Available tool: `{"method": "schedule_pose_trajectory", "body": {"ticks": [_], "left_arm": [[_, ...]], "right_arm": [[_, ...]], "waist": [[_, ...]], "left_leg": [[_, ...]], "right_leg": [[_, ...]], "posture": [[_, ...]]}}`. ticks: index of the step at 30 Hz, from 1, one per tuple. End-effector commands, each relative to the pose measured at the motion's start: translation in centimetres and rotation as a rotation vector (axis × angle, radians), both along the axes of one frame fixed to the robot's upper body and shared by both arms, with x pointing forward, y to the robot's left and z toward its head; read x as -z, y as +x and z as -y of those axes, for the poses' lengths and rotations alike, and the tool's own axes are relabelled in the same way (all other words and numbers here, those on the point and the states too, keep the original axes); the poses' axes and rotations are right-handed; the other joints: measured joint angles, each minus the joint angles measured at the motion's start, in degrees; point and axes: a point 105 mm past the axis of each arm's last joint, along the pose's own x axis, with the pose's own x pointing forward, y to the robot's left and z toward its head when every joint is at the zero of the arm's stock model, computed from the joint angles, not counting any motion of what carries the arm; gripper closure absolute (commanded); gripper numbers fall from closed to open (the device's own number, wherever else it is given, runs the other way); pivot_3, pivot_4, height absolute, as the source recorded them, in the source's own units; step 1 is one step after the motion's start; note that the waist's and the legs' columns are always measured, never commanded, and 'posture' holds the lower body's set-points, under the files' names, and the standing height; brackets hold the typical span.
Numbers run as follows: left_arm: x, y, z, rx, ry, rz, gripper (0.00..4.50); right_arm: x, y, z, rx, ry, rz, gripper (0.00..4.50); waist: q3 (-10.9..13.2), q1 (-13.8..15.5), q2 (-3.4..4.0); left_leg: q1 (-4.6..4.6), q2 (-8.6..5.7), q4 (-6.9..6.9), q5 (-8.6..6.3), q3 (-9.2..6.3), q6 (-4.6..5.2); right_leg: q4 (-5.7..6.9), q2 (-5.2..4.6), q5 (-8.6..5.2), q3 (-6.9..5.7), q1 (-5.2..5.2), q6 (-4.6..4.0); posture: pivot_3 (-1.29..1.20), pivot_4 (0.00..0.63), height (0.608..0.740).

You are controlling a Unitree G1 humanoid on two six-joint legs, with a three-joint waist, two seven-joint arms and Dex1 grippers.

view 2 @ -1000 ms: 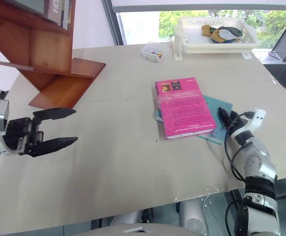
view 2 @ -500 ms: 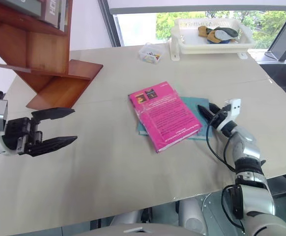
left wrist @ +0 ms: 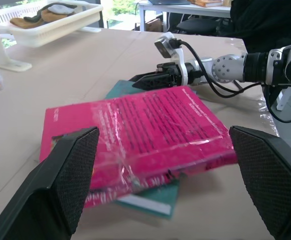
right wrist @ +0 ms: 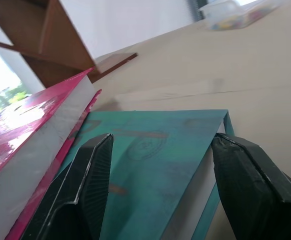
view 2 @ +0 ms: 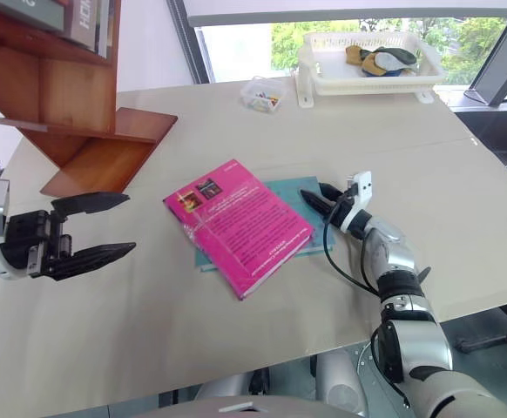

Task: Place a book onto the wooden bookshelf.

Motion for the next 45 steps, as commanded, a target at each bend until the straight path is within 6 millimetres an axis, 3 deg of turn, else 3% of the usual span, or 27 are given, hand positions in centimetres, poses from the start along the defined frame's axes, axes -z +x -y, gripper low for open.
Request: {"method": "schedule_pose_trajectory", "body": {"ticks": [1, 10, 19, 22, 28, 32, 37, 41, 45], "left_arm": [[-0.9, -0.3, 0.0, 0.001, 0.010, 0.041, 0.03], [-0.8, -0.2, 0.0, 0.003, 0.009, 0.039, 0.03], [-0.4, -0.6, -0.1, -0.015, 0.005, 0.023, 0.03], [0.4, -0.7, -0.2, -0.043, 0.002, -0.017, 0.03], [2.5, -0.4, -0.9, -0.135, -0.004, -0.107, 0.03], [3.7, -0.1, -1.1, -0.176, -0.041, -0.156, 0.03], [7.0, 1.4, -0.8, -0.248, -0.098, -0.212, 0.03], [8.1, 2.2, -0.3, -0.268, -0.134, -0.208, 0.03], [8.6, 2.8, 1.1, -0.239, -0.266, -0.257, 0.03]], "right_arm": [[0.3, -0.3, 0.1, 0.014, -0.019, -0.010, 1.35], [-1.5, -0.8, 3.0, 0.081, -0.025, 0.033, 1.35], [-3.9, -2.4, 8.7, 0.155, -0.144, 0.064, 1.35], [-4.4, -3.6, 11.4, 0.155, -0.216, 0.055, 1.35], [-5.0, -8.1, 13.8, 0.016, -0.364, -0.046, 1.35], [-5.2, -9.9, 14.4, -0.067, -0.432, -0.110, 1.35], [-7.0, -12.0, 13.0, -0.204, -0.424, -0.183, 1.35], [-8.1, -13.0, 12.7, -0.247, -0.463, -0.214, 1.35], [-10.5, -13.7, 12.7, -0.279, -0.527, -0.182, 1.35]], "waist": [[0.0, 0.0, 0.02], [0.1, 0.8, 0.12], [0.2, 1.7, 0.25], [0.2, 1.7, 0.26], [0.3, 2.1, 0.28], [0.3, 2.4, 0.21], [0.3, 3.1, 0.23], [0.4, 3.5, -0.14], [0.4, 4.3, -0.13]], "left_leg": [[0.00, 0.00, 0.00, -0.01, 0.00, -0.01], [-0.04, -0.02, -0.06, -0.04, -0.05, -0.06], [-0.33, -0.07, -0.05, -0.03, -0.14, -0.04], [-0.60, -0.08, -0.04, -0.03, -0.12, -0.03], [-0.67, -0.07, -0.03, -0.05, -0.09, 0.01], [-0.59, -0.05, 0.03, -0.09, -0.05, 0.09], [-0.58, -0.05, 0.09, -0.12, -0.02, 0.14], [-0.65, -0.03, 0.11, -0.10, -0.15, 0.10], [-0.68, -0.10, 0.16, -0.13, -0.10, 0.15]], "right_leg": [[0.00, 0.00, 0.00, -0.01, 0.00, 0.00], [-0.06, 0.05, -0.04, -0.11, -0.01, -0.04], [-0.16, 0.13, -0.05, -0.26, -0.19, -0.03], [-0.18, 0.14, -0.04, -0.25, -0.41, -0.02], [-0.24, 0.18, -0.09, -0.23, -0.46, 0.05], [-0.22, 0.22, -0.10, -0.20, -0.38, 0.07], [-0.18, 0.25, -0.09, -0.15, -0.38, 0.08], [-0.19, 0.23, -0.09, -0.25, -0.38, 0.06], [-0.24, 0.08, -0.09, -0.24, -0.38, 0.07]], "posture": [[0.00, 0.150, 0.740], [0.00, 0.150, 0.740], [0.00, 0.150, 0.740], [0.00, 0.150, 0.740], [0.00, 0.150, 0.740], [0.00, 0.150, 0.740], [0.00, 0.150, 0.740], [0.00, 0.150, 0.740], [0.00, 0.150, 0.740]]}}
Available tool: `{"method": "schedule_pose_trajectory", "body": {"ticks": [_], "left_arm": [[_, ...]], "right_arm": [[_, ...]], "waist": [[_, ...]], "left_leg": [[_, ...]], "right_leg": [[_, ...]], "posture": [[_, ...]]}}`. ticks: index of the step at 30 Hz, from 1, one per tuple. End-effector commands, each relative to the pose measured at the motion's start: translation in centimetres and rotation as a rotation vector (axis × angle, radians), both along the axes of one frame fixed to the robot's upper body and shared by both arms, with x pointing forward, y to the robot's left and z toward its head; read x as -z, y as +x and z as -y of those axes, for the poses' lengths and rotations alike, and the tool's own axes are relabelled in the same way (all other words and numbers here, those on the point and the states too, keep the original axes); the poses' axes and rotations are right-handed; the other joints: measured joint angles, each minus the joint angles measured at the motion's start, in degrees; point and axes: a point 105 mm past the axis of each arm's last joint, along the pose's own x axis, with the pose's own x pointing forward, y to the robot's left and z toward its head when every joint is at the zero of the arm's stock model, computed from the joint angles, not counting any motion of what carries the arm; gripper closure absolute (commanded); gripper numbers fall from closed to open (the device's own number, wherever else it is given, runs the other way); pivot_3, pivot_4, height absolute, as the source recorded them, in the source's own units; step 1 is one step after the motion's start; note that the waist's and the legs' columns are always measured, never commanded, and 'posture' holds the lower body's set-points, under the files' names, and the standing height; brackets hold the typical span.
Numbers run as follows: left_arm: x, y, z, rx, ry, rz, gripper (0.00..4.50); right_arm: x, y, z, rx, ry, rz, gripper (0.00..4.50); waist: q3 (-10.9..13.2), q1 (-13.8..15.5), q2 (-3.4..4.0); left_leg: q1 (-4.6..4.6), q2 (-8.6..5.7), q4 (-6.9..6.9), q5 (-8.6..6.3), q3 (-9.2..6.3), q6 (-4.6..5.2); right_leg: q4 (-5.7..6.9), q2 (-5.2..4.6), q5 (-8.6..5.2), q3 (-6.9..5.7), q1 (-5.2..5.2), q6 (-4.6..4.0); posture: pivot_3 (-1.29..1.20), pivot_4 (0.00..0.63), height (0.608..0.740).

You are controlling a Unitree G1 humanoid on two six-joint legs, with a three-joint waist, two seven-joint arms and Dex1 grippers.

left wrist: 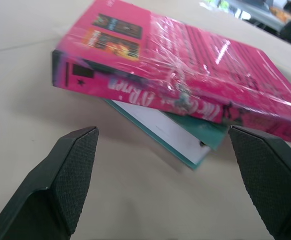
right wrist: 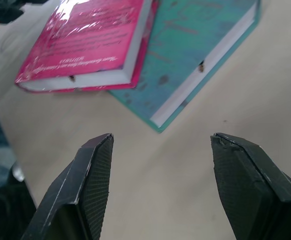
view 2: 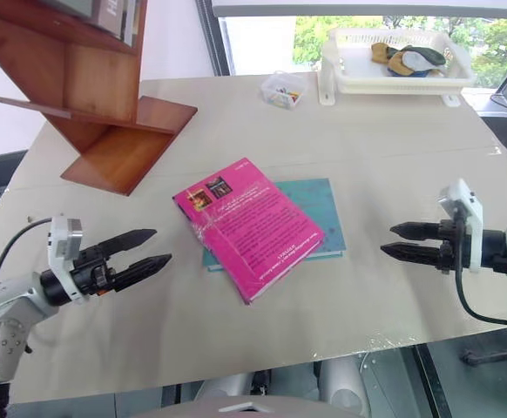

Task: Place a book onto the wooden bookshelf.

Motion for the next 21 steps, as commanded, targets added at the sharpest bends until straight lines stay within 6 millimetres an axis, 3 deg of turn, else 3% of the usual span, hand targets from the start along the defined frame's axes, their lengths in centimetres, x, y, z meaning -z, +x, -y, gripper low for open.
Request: {"method": "schedule_pose_trajectory", "body": {"ticks": [1, 5, 10, 21], "left_arm": [[-0.3, 0.3, 1.4, 0.034, -0.095, 0.006, 0.03], [-0.2, 0.8, 2.3, 0.059, -0.142, 0.006, 0.03], [0.1, 1.3, 2.8, 0.090, -0.151, -0.008, 0.03], [0.7, 1.5, 4.1, 0.154, -0.185, -0.039, 0.03]], "right_arm": [[-3.5, -0.8, -0.3, -0.064, -0.022, 0.081, 1.35], [-4.6, -1.3, -0.8, -0.124, -0.044, 0.154, 1.35], [-4.5, -1.1, -1.3, -0.225, -0.117, 0.339, 1.35], [-5.8, -1.2, -2.4, -0.292, 0.124, 0.525, 1.35]], "waist": [[0.0, 0.3, 0.00], [0.0, 0.4, -0.05], [0.0, 0.4, -0.06], [0.0, 0.3, -0.12]], "left_leg": [[0.00, 0.00, 0.00, 0.00, 0.00, 0.01], [-0.03, 0.04, 0.01, -0.01, -0.06, 0.00], [0.00, 0.01, 0.03, 0.00, -0.01, 0.00], [0.03, 0.02, 0.07, 0.00, -0.03, -0.01]], "right_leg": [[0.00, 0.00, 0.00, 0.00, 0.00, 0.00], [-0.03, -0.01, 0.00, -0.06, 0.00, 0.00], [0.00, 0.04, 0.00, -0.05, 0.02, 0.01], [0.03, 0.06, 0.00, -0.04, 0.05, 0.01]], "posture": [[0.00, 0.150, 0.740], [0.00, 0.150, 0.740], [0.00, 0.150, 0.740], [0.00, 0.150, 0.740]]}}
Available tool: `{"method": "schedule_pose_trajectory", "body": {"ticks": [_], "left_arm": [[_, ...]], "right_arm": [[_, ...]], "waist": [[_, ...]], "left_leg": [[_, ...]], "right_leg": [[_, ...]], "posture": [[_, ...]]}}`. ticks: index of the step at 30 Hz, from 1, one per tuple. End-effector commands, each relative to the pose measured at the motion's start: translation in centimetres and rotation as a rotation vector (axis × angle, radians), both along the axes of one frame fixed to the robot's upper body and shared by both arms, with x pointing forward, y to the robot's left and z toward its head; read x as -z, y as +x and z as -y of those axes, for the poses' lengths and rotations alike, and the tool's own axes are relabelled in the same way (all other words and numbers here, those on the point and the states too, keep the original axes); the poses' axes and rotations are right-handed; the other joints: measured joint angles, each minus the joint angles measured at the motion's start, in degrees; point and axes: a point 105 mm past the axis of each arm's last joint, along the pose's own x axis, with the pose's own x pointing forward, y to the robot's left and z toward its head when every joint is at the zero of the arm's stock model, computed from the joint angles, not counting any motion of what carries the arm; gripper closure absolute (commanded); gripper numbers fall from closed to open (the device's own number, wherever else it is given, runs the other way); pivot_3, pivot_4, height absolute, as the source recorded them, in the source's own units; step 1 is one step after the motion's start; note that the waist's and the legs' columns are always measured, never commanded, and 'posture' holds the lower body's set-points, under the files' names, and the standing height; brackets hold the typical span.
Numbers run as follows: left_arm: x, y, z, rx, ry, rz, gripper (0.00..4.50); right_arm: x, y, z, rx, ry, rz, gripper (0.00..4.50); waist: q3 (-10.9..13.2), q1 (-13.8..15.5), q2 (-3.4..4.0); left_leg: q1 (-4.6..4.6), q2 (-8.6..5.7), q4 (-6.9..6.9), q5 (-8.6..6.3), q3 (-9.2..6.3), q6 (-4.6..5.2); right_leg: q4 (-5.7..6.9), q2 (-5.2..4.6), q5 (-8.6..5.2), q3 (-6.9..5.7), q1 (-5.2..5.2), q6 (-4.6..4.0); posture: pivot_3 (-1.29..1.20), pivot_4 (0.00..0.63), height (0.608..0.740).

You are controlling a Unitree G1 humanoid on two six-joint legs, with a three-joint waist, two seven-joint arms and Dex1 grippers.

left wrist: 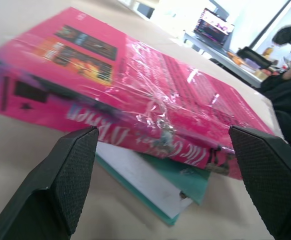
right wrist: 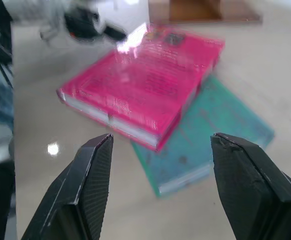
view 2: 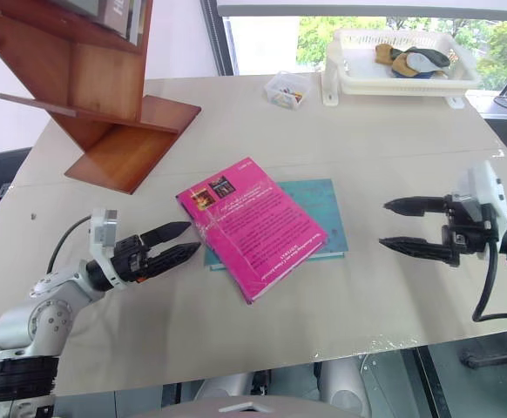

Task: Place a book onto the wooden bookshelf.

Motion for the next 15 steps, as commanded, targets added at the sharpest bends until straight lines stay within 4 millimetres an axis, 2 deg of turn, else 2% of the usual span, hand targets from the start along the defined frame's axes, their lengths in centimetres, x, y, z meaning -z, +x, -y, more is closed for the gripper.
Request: {"method": "schedule_pose_trajectory", "body": {"ticks": [1, 8, 15], "left_arm": [[-0.16, -0.23, 0.52, 0.028, -0.016, 0.012, 0.03], [0.40, -0.03, 1.20, 0.024, -0.049, -0.055, 0.03], [0.75, -0.38, 0.77, 0.009, -0.103, -0.196, 0.03]], "right_arm": [[-1.59, -0.34, 0.11, -0.030, 0.066, 0.061, 1.35], [-0.92, -0.01, 0.89, -0.012, 0.035, 0.058, 1.35], [-0.88, -0.15, 1.05, -0.010, 0.034, 0.064, 1.35]], "waist": [[0.0, 0.0, 0.00], [0.0, 0.0, 0.00], [0.0, 0.0, 0.00]], "left_leg": [[0.00, 0.00, 0.00, 0.00, -0.01, 0.00], [0.00, -0.01, 0.01, 0.00, -0.01, 0.00], [0.03, 0.00, 0.01, 0.00, -0.02, 0.00]], "right_leg": [[0.00, -0.01, 0.00, -0.01, 0.00, 0.00], [0.00, -0.05, 0.00, -0.01, 0.02, 0.00], [0.05, -0.04, 0.00, 0.00, 0.01, 0.00]], "posture": [[0.00, 0.150, 0.740], [0.00, 0.150, 0.740], [0.00, 0.150, 0.740]]}}
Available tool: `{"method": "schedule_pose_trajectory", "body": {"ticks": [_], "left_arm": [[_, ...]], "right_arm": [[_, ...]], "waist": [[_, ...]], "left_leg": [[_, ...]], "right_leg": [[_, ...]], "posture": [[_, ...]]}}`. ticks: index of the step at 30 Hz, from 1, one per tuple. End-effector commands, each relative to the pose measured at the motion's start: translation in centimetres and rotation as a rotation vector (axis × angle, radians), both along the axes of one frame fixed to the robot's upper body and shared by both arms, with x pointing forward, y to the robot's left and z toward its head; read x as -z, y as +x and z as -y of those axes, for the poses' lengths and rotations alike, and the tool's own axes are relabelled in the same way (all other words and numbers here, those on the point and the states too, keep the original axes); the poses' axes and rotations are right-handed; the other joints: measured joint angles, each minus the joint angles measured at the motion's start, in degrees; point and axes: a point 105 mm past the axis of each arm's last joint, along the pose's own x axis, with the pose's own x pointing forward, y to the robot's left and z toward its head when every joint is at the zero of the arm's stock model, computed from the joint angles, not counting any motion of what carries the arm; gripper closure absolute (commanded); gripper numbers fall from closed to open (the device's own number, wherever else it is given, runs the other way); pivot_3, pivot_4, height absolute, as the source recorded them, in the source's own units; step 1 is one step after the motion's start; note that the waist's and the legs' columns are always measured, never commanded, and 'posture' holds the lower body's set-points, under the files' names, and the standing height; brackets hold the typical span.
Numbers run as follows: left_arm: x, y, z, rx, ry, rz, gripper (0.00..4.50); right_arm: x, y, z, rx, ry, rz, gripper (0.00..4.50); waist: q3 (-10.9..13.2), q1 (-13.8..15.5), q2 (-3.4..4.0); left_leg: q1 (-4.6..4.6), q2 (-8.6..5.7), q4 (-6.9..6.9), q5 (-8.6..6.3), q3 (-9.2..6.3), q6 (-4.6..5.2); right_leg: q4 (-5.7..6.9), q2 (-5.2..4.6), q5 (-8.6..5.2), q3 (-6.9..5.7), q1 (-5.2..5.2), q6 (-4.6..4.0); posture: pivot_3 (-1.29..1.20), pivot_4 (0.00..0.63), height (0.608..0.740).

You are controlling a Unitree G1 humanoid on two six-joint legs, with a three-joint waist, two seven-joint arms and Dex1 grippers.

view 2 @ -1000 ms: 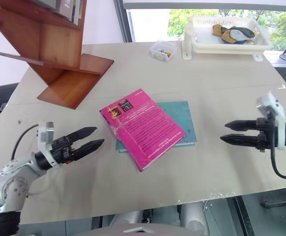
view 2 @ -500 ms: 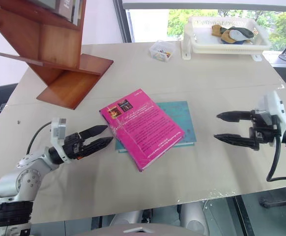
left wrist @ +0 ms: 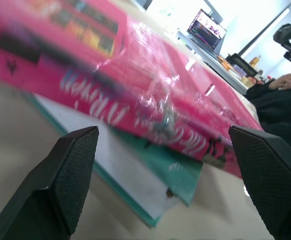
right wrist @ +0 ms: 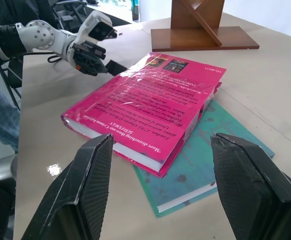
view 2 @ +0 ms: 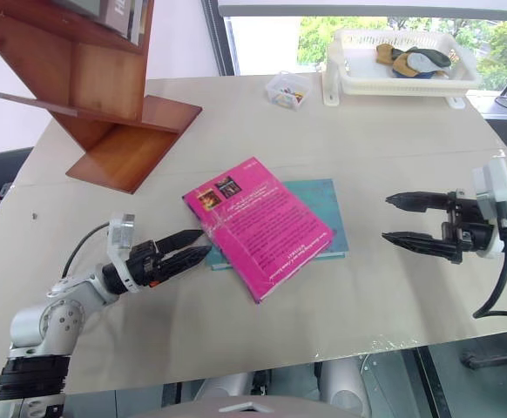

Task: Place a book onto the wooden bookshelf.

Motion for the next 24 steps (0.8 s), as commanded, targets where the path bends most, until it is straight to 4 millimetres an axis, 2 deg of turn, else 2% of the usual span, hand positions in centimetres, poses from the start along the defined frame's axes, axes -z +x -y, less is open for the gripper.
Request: {"method": "schedule_pose_trajectory", "body": {"ticks": [1, 4, 9, 11, 14, 20, 24], "left_arm": [[-0.6, -0.1, -0.4, -0.017, -0.041, -0.047, 0.03], [-0.4, 0.5, -0.4, -0.056, -0.063, -0.082, 0.03], [-0.7, 1.2, -0.4, -0.082, -0.094, -0.090, 0.03], [-0.9, 1.3, -0.7, -0.093, -0.102, -0.085, 0.03], [-1.3, 1.3, -1.1, -0.094, -0.115, -0.076, 0.03], [-3.0, -0.1, -1.9, -0.052, -0.137, 0.013, 0.03], [-3.7, -1.9, -2.7, -0.027, -0.090, 0.123, 0.03]], "right_arm": [[-1.0, -0.3, 0.2, -0.003, -0.013, 0.055, 1.35], [-0.7, -0.2, 0.2, -0.001, -0.012, 0.057, 1.35], [0.7, 0.1, 0.1, 0.015, -0.039, 0.020, 1.35], [1.0, 0.9, -0.5, 0.023, 0.008, -0.001, 1.35], [2.1, 2.5, -1.6, 0.017, -0.009, -0.007, 1.35], [4.5, 4.1, -4.7, -0.067, -0.004, -0.038, 1.35], [6.1, 4.3, -5.6, -0.124, -0.024, -0.064, 1.35]], "waist": [[0.0, 0.0, 0.00], [0.0, 0.0, 0.00], [0.0, 0.0, 0.00], [0.0, -0.2, 0.00], [0.0, -0.5, 0.00], [0.0, -0.3, 0.00], [0.0, -0.3, 0.00]], "left_leg": [[0.00, 0.00, 0.00, 0.00, 0.00, 0.00], [0.00, 0.00, 0.00, 0.00, 0.00, 0.00], [0.00, -0.01, 0.04, 0.00, -0.02, 0.00], [0.01, -0.01, 0.04, 0.00, 0.00, 0.00], [0.07, -0.01, 0.05, 0.01, 0.06, -0.02], [0.04, -0.01, 0.06, 0.04, 0.02, -0.07], [-0.02, -0.03, 0.04, 0.04, 0.04, -0.07]], "right_leg": [[0.00, 0.00, 0.00, 0.00, 0.00, 0.00], [0.00, -0.01, 0.00, 0.01, 0.00, 0.00], [0.04, -0.02, 0.00, -0.01, 0.02, 0.00], [0.04, -0.01, 0.00, 0.01, 0.01, 0.00], [0.10, -0.01, 0.00, 0.07, 0.01, -0.01], [0.13, 0.03, 0.00, 0.02, -0.02, -0.02], [0.06, 0.00, 0.00, 0.01, -0.06, -0.01]], "posture": [[0.00, 0.150, 0.740], [0.00, 0.150, 0.740], [0.00, 0.150, 0.740], [0.00, 0.150, 0.740], [0.00, 0.150, 0.740], [0.00, 0.150, 0.740], [0.00, 0.150, 0.740]]}}
